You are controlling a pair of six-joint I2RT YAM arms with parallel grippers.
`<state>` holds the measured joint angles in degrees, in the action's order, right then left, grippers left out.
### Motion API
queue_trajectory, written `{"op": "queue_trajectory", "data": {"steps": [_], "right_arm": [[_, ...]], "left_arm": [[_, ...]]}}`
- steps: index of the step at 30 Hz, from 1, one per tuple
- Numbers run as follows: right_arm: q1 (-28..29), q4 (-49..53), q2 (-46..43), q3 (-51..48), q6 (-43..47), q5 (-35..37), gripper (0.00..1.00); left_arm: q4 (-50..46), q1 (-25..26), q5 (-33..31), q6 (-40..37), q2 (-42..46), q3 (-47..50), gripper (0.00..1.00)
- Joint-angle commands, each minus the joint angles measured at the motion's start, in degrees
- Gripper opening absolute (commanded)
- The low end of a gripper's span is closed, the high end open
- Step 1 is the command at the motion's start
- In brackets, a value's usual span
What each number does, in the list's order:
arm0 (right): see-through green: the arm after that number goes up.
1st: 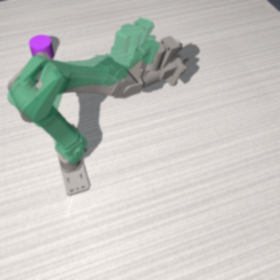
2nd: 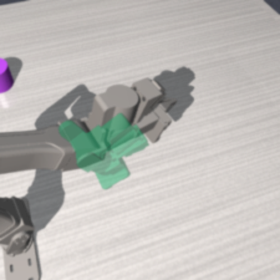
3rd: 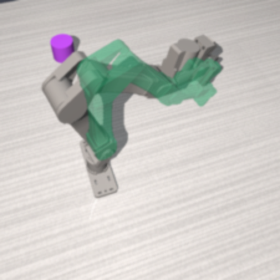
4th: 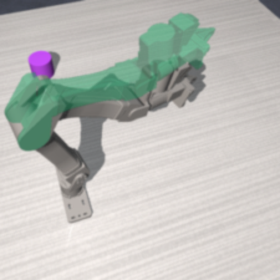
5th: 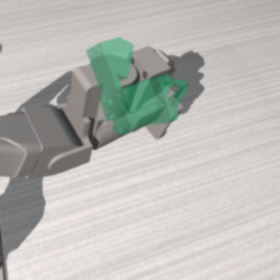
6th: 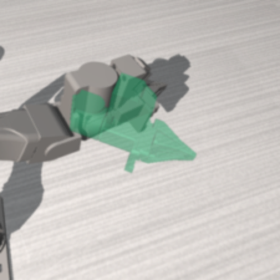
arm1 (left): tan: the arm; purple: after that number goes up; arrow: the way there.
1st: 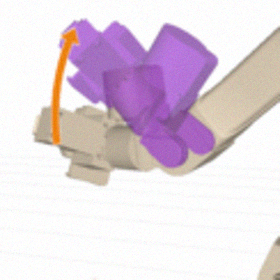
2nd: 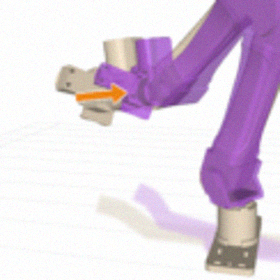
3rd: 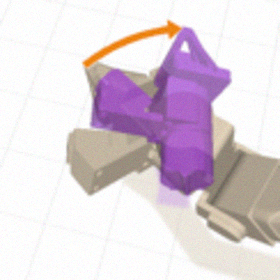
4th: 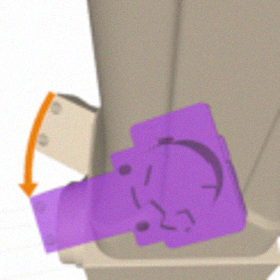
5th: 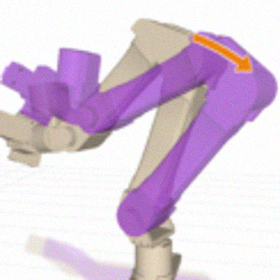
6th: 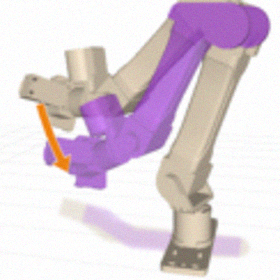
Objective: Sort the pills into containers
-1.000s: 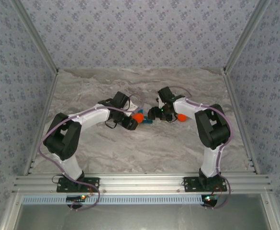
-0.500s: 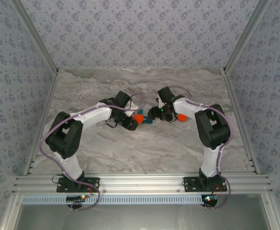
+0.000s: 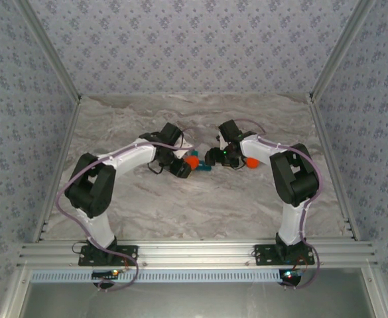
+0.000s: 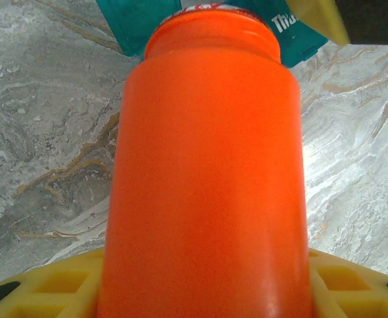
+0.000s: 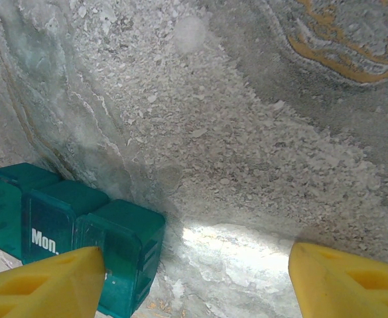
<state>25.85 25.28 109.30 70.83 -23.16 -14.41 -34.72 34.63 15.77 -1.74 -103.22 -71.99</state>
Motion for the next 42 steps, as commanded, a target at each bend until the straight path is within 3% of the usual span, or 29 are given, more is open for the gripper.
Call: {"op": "queue_trajectory", "data": {"steps": [1, 15, 42], "right_arm": [[0.16, 1.72, 1.53, 0.54, -0.98, -0.57, 0.76], [0.17, 1.67, 1.53, 0.47, -0.86, -0.56, 0.76], [0.18, 1.8, 1.53, 0.36, -0.73, -0.86, 0.76]], "left_arm": [[-3.08, 0.37, -0.14, -1.12, -0.91, -2.32, 0.0], [-7.81, 1.05, -1.25, -1.69, -2.84, -5.94, 0.0], [-8.04, 0.97, -2.15, -1.92, -2.43, -7.0, 0.0]]}}
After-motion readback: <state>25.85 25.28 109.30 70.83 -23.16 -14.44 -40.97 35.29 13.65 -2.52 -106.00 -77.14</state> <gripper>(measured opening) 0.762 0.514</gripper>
